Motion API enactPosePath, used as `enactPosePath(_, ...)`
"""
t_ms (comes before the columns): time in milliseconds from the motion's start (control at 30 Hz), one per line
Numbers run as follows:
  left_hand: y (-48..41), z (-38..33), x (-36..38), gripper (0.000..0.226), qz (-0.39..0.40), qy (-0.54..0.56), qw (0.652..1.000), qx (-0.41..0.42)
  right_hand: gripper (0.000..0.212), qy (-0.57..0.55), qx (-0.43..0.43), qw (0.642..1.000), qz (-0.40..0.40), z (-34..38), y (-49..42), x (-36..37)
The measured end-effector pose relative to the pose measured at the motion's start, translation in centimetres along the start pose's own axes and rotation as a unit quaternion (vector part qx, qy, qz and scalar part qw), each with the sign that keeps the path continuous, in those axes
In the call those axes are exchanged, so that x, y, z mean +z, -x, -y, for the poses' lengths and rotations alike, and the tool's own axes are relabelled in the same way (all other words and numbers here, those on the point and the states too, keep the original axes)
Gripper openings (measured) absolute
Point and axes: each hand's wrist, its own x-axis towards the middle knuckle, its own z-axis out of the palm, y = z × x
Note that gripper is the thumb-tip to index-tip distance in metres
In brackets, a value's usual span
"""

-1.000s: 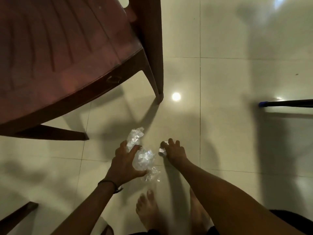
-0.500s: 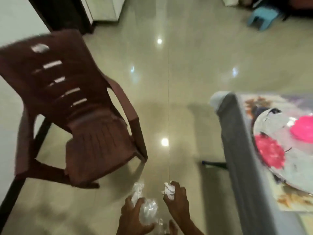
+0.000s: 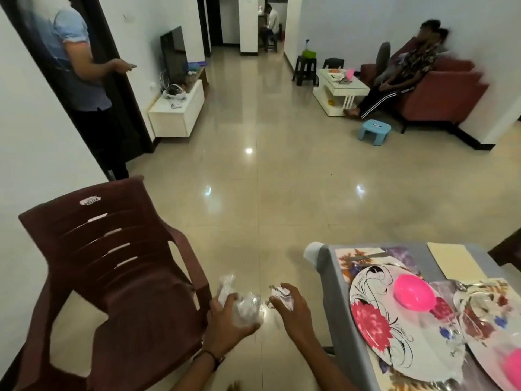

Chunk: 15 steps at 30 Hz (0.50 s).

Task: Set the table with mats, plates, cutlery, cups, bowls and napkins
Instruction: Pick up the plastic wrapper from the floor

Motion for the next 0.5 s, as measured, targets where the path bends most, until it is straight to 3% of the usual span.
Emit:
enactPosePath(133, -6.3, -2.2, 0.2, 0.089, 0.009, 0.033, 0.999, 0.001, 0.039, -0.051, 0.045, 0.998, 0.002, 1.1, -4.8, 0.5)
enactPosePath(233, -11.4, -3.4, 0.0, 0.081, 0.056, 0.094, 0.994, -0.002, 0.031, -0.144, 0.128, 0.981, 0.011, 3.3, -8.5, 0.8)
enactPosePath(333, -15.8, -5.6, -1.2, 0.072, 0.129, 0.189, 0.973, 0.005, 0.040, -0.206, 0.195, 0.959, 0.021, 5.0, -12.3, 0.4)
enactPosePath(367, -17.3, -6.8, -2.0, 0.076, 0.151, 0.207, 0.966, 0.012, 0.043, -0.217, 0.208, 0.954, 0.011, 5.5, -14.0, 0.0)
enactPosePath(500, -23.2, -11.6, -4.2, 0.128, 0.211, 0.215, 0.953, 0.016, 0.047, -0.250, 0.249, 0.935, -0.033, 7.9, -20.0, -2.4)
